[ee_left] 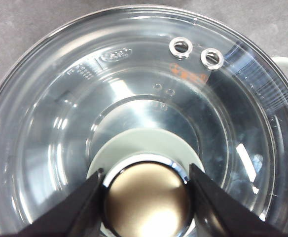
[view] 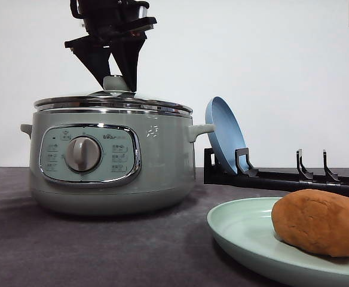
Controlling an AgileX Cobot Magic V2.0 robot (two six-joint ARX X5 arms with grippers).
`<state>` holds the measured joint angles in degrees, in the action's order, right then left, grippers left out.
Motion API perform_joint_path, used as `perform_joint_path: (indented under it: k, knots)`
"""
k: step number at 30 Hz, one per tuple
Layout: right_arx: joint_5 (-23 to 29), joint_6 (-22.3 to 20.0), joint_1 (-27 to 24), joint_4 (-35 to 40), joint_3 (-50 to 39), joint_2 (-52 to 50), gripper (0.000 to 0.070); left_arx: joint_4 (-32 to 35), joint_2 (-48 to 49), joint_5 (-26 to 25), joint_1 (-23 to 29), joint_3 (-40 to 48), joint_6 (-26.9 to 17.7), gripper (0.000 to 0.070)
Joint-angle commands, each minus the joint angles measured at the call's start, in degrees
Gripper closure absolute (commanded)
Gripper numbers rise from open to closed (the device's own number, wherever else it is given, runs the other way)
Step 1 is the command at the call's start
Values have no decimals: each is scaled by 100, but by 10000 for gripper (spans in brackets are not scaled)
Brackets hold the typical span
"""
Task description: Transfer potato from steamer to green plate
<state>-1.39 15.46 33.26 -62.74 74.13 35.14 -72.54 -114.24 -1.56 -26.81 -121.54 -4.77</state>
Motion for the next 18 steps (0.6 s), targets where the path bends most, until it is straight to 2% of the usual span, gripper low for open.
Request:
perform_joint_path:
  k: [1,10,18]
  knots:
    - [13,20,26,55,94,33,7,42,56,9,-22,-149,139,699]
    - [15,17,26,55,94,33,7,-215,-145,7,-22,-138,137,696]
    - [20,-4,26,57,94,33,7,-165,-155,7,-24,-138,120,675]
